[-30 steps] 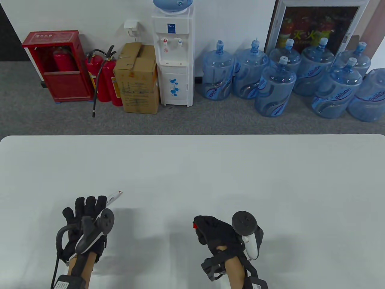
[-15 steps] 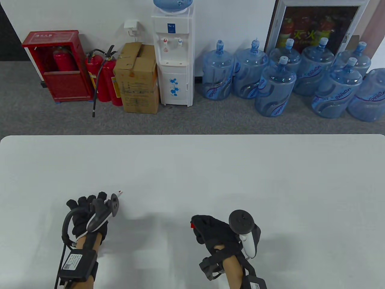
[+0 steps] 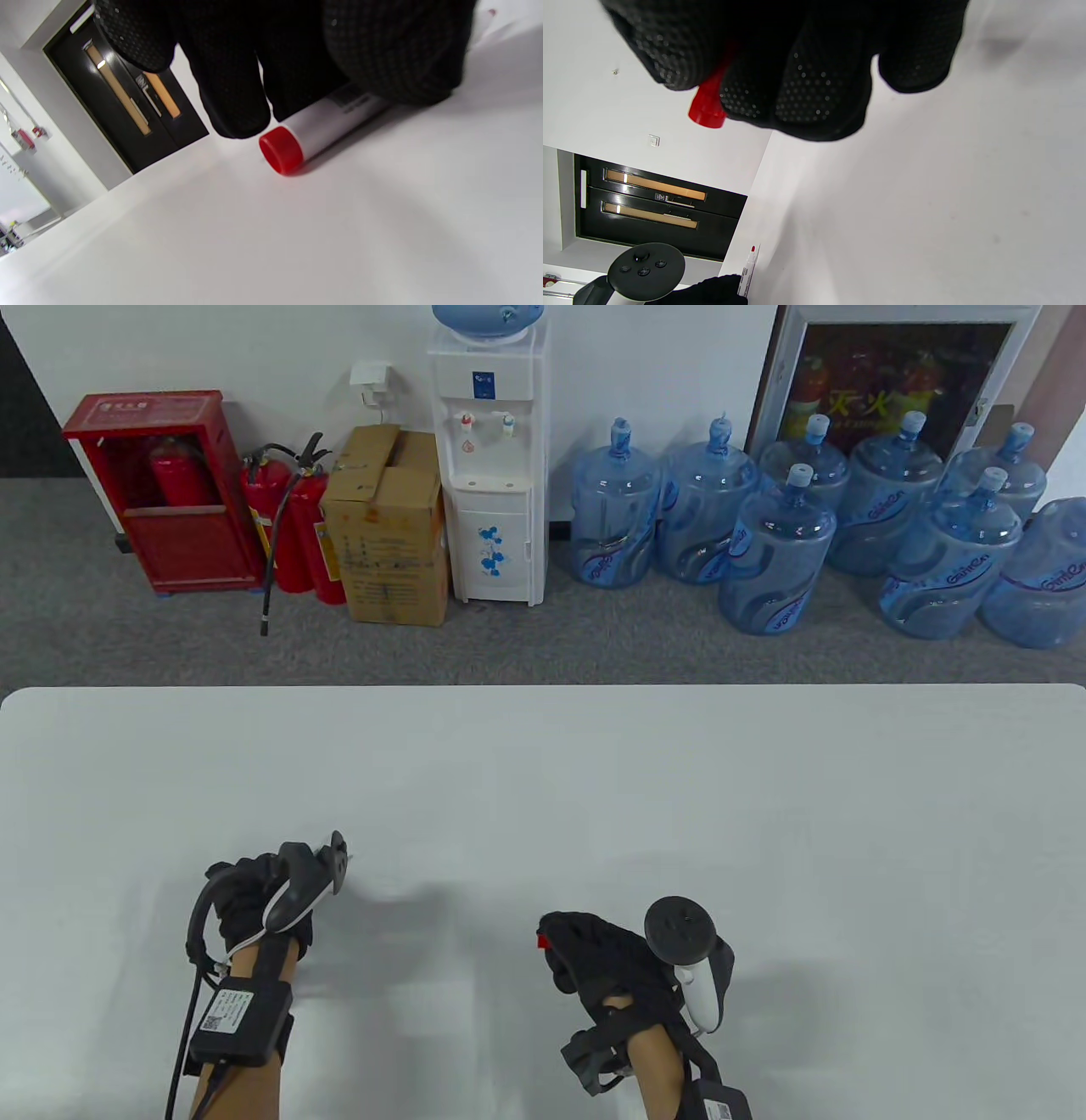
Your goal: Insert the marker cap back onto the marker
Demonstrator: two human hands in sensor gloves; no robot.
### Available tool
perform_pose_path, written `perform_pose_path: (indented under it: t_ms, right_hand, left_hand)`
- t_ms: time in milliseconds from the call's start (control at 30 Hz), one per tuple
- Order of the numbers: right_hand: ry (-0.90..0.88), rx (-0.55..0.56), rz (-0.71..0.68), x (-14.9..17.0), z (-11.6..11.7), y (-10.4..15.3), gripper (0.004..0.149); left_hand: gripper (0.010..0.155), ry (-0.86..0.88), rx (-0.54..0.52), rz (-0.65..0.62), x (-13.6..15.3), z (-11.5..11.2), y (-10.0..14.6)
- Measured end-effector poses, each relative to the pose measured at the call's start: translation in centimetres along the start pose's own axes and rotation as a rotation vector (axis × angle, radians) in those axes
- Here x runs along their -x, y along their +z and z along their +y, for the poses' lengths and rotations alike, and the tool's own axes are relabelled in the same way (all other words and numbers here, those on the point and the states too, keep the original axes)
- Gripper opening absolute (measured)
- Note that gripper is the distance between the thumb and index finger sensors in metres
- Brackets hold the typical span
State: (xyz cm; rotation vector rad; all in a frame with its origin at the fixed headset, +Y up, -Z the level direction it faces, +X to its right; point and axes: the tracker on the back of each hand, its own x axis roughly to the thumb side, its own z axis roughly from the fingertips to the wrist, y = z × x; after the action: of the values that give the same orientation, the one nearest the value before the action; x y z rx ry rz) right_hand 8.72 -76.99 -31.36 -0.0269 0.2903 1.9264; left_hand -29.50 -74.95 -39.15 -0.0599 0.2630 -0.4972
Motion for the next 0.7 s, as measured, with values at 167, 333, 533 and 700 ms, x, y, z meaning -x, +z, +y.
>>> perform_pose_path:
  t_ms: [167, 333, 533, 700]
  right_hand:
    - [0.004, 0.004, -0.001, -0.1, 0.0, 0.0, 0.047]
    - [-0.002, 0.011, 0.003, 0.0, -0.2, 0.0, 0.047]
    - [-0.015, 0.019, 0.017, 0.2, -0.4, 0.1, 0.047]
    - [-0.019, 0.014, 0.015, 0.2, -0.4, 0.2, 0.047]
  left_hand:
    - [0.044, 0.034, -0.014, -0.023, 0.0, 0.4, 0.2]
    - [0.045, 0.055, -0.031, -0.046, 0.6, 1.1, 0.7]
    - [0.046, 0.036, -0.072, -0.066, 1.2, 1.5, 1.6]
    - [0.046, 0.068, -0.084, -0.075, 1.5, 1.6, 2.7]
